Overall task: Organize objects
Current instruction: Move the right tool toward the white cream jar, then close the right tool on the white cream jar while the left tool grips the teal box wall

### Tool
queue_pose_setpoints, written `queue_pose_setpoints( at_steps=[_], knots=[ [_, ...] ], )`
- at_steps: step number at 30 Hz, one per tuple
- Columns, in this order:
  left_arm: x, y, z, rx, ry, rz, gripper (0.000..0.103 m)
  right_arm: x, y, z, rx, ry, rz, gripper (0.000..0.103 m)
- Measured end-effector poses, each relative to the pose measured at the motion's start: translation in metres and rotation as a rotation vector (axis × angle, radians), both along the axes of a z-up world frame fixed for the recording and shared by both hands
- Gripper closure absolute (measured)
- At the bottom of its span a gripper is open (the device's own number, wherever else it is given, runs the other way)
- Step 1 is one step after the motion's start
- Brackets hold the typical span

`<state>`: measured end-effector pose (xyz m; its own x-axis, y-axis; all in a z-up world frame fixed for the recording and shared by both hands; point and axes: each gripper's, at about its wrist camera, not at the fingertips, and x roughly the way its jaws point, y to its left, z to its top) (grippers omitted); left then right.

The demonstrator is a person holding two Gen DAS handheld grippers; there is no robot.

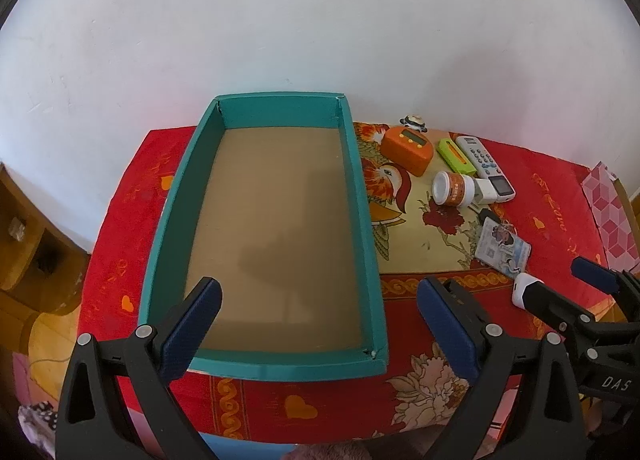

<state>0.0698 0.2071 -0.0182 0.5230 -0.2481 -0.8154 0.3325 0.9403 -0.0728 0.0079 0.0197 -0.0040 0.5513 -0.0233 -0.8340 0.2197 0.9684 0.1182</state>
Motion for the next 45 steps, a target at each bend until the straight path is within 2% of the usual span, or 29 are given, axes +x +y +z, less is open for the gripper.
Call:
queue_pose_setpoints(
  at_steps=[13, 26, 35, 45],
  knots=[
    [0.004, 0.016, -0.012, 0.026, 0.003, -0.036, 0.003, 0.001, 0.013, -0.009, 0.015, 0.010, -0.036, 0.004],
    [0.029, 0.020, -0.018, 0.038, 0.032, 0.043, 0.003, 0.030, -0.034, -0.028, 0.022, 0.067, -0.064, 0.004],
    [0.040, 0.013, -0.023, 0.058, 0.056, 0.091, 0.003, 0.046, -0.066, -0.039, 0.060, 0.078, -0.042, 0.004],
    [0.061, 0.034, -0.027, 0.135, 0.039, 0.197, 0.007, 0.065, -0.084, -0.047, 0.082, 0.073, -0.015, 0.004]
  ],
)
